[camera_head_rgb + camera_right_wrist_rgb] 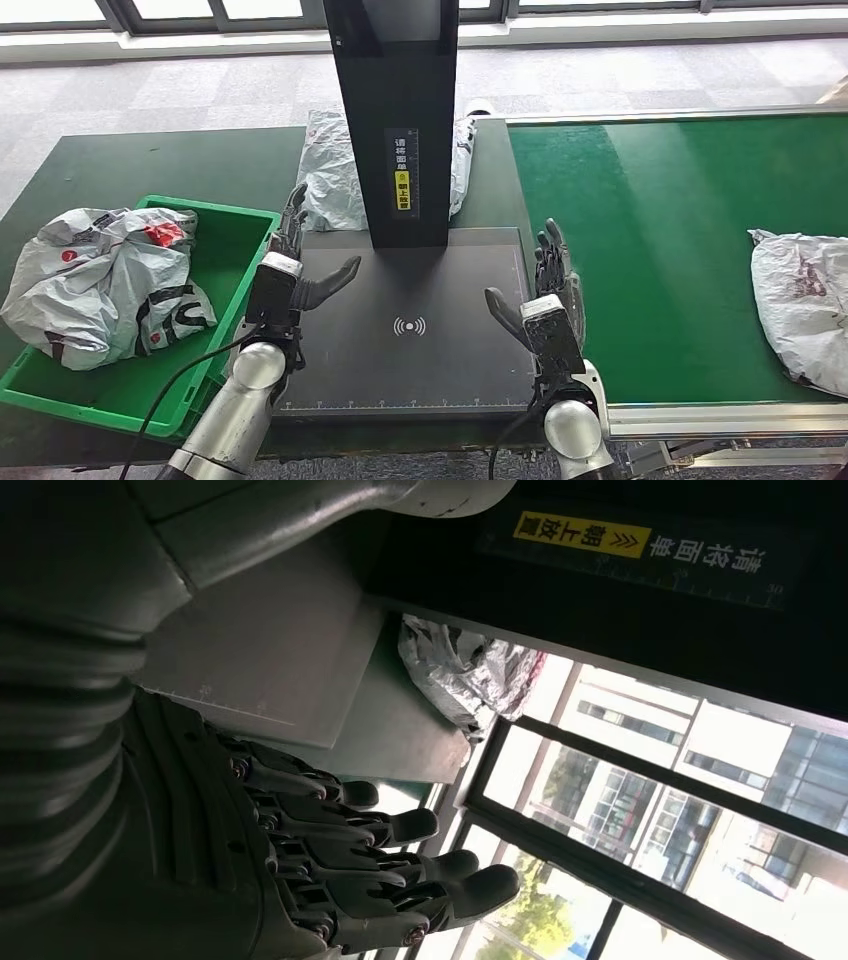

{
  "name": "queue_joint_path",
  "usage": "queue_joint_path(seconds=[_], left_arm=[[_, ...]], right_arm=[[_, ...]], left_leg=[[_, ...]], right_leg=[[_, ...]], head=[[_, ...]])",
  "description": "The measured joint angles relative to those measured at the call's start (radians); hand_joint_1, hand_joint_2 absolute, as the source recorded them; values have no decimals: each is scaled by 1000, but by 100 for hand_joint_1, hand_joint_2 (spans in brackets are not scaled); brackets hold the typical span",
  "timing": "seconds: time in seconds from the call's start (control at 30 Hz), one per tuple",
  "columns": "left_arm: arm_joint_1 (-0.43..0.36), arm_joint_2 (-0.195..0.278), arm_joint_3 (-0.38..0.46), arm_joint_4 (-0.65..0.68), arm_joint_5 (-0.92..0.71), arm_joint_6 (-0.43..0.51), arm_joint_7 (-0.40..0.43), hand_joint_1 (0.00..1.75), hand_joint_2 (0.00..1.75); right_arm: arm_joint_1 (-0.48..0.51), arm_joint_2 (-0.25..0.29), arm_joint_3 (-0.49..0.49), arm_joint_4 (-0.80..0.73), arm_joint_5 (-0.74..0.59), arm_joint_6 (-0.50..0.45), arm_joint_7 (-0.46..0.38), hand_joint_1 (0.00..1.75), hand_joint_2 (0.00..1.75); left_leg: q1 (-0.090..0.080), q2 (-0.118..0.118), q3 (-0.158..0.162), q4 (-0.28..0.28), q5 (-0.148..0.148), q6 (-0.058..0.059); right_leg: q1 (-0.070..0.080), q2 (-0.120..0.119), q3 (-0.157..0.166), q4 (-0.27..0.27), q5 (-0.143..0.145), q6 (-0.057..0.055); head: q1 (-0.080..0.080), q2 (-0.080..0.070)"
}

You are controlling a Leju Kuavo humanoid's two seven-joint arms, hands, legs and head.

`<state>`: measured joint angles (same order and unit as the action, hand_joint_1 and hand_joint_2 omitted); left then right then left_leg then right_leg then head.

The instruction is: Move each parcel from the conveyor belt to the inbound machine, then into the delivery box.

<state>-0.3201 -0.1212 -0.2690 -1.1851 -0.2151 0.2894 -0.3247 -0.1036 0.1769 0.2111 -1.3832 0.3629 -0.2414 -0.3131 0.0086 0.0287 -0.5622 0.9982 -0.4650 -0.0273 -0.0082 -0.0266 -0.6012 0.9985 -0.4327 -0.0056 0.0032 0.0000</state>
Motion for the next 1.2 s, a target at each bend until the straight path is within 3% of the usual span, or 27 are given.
queue_joint_path(seconds=[0.37,0.63,1.0,1.13,1.2], left_arm=[[-4,-22,-38,59,-29,35,14,0,175],[-48,-40,-39,160,-93,132,11,0,175],[-74,-64,-39,220,-50,185,-82,0,175],[-82,-68,-38,235,-25,217,-97,0,175],[-85,-68,-37,246,-5,218,-98,0,87]], right_arm=[[-31,6,12,58,8,-16,8,0,175],[-169,6,34,238,-28,-77,-21,0,175],[-250,1,47,353,-28,-152,-51,0,175],[-264,-6,48,382,31,-251,-40,0,175],[-270,-14,48,400,79,-314,-20,0,175]], left_leg=[[0,0,0,0,0,0],[0,0,0,0,2,1],[0,-1,-1,0,2,1],[0,-1,-1,0,2,1],[0,-1,-1,1,2,1]], right_leg=[[0,0,0,0,0,0],[0,-1,0,0,1,1],[0,-1,0,0,1,1],[0,-1,0,0,1,1],[0,-1,0,0,1,1]], head=[[0,0],[0,0],[0,0],[0,0],[0,0]])
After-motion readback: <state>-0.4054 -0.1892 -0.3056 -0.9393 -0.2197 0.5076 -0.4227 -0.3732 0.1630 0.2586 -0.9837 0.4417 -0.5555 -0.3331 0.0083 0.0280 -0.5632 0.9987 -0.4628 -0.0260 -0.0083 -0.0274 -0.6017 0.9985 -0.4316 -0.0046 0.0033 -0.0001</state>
